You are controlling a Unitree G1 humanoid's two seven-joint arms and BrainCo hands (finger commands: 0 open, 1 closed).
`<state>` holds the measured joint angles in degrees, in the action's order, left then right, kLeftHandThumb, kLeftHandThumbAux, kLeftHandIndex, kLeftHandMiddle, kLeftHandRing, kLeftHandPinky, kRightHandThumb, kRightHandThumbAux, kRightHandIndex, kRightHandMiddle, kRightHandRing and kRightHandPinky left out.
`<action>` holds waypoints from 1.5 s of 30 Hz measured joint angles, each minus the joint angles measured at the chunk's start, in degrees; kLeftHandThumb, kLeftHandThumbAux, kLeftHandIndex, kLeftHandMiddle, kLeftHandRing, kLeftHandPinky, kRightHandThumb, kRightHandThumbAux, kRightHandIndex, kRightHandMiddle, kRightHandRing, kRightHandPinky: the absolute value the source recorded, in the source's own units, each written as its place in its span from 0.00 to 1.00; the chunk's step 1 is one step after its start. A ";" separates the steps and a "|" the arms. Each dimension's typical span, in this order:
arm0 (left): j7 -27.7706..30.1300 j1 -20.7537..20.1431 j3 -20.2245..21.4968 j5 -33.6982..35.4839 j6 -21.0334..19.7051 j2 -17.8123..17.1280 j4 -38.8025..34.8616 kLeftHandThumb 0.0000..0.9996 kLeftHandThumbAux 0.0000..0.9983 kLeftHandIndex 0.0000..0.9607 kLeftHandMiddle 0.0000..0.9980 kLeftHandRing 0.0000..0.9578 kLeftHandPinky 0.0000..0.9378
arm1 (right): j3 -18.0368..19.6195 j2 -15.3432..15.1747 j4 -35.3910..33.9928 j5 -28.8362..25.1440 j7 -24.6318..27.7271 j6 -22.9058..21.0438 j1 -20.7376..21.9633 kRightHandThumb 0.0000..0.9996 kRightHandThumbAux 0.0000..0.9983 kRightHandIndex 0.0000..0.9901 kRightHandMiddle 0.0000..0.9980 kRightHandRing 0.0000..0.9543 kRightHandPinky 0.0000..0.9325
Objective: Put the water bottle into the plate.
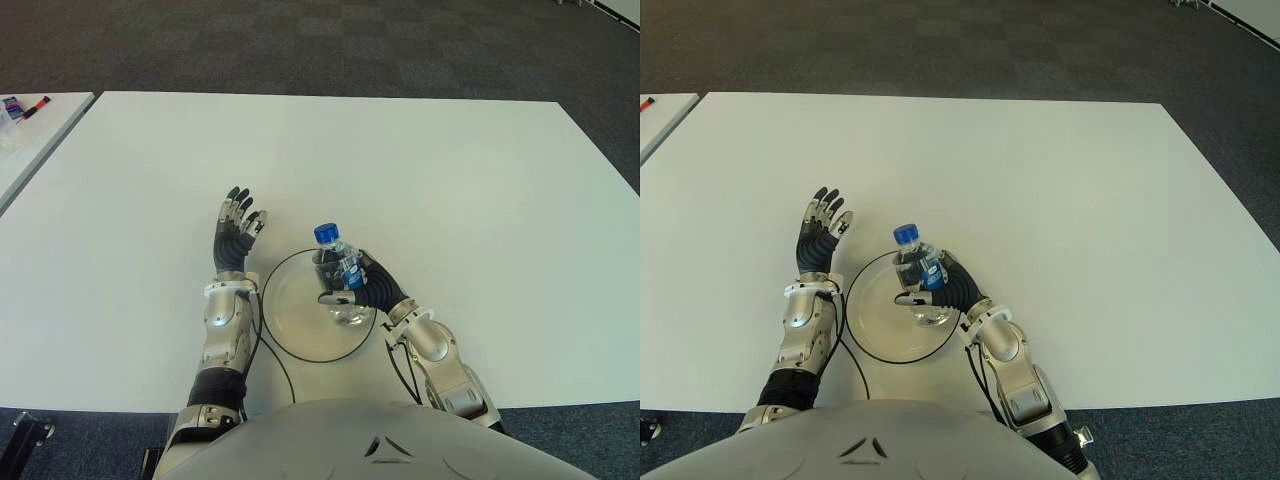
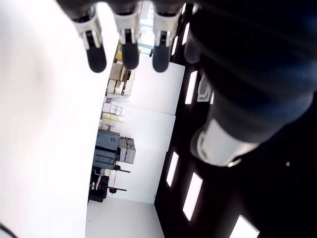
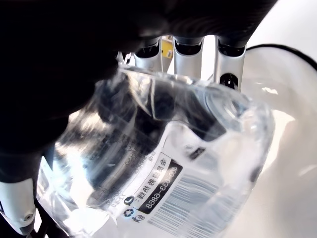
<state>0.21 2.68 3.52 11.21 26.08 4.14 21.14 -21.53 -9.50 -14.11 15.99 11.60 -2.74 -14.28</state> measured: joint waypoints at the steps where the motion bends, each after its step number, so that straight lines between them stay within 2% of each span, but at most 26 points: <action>1: -0.05 0.06 -0.03 -0.02 -0.11 0.00 -0.16 0.31 0.79 0.11 0.13 0.12 0.16 | -0.01 -0.02 0.27 0.08 -0.14 0.39 0.04 0.96 0.66 0.40 0.51 0.55 0.92; 11: -0.28 0.56 -0.17 0.02 -0.92 -0.02 -0.79 0.30 0.81 0.12 0.13 0.12 0.18 | -0.80 0.35 5.03 0.21 -1.51 6.53 1.13 0.95 0.66 0.39 0.51 0.55 0.93; 18: -0.28 0.57 -0.15 0.24 -1.09 -0.01 -0.95 0.32 0.81 0.13 0.13 0.13 0.18 | -1.21 0.27 6.82 -0.11 -0.71 7.99 1.79 0.95 0.66 0.39 0.51 0.55 0.93; 28: -0.28 0.66 -0.21 0.84 -1.74 -0.01 -1.65 0.34 0.80 0.14 0.14 0.13 0.18 | -2.07 0.92 10.94 -0.10 -1.07 12.30 3.58 0.95 0.66 0.40 0.50 0.56 0.93; 34: -0.37 0.73 -0.22 1.21 -2.39 -0.01 -2.51 0.36 0.80 0.14 0.14 0.13 0.18 | -2.09 1.12 11.49 -0.58 -0.81 12.73 3.73 0.95 0.66 0.40 0.50 0.56 0.93; 35: -0.37 0.74 -0.23 1.23 -2.47 -0.01 -2.60 0.36 0.80 0.14 0.14 0.13 0.18 | -2.07 1.15 11.49 -0.64 -0.71 12.73 3.78 0.92 0.66 0.41 0.51 0.70 0.93; 38: -0.38 0.74 -0.28 1.30 -2.86 -0.01 -2.81 0.36 0.80 0.15 0.14 0.13 0.18 | -2.06 1.20 11.49 -0.69 -0.45 12.73 3.93 0.88 0.67 0.42 0.53 0.87 0.94; 41: -0.40 0.74 -0.31 1.32 -3.09 -0.01 -2.93 0.36 0.80 0.15 0.14 0.14 0.19 | -2.08 1.21 11.49 -0.68 -0.33 12.73 4.01 0.86 0.67 0.42 0.54 0.92 0.95; 45: -0.62 0.75 -0.33 1.39 -3.30 -0.01 -2.99 0.35 0.80 0.15 0.14 0.14 0.19 | -2.10 1.21 11.50 -0.60 -0.33 12.73 4.19 0.86 0.67 0.42 0.54 0.94 0.95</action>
<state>-0.41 3.43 3.19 12.60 22.78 4.14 18.15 -23.62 -8.29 -2.61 15.39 11.27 9.99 -10.09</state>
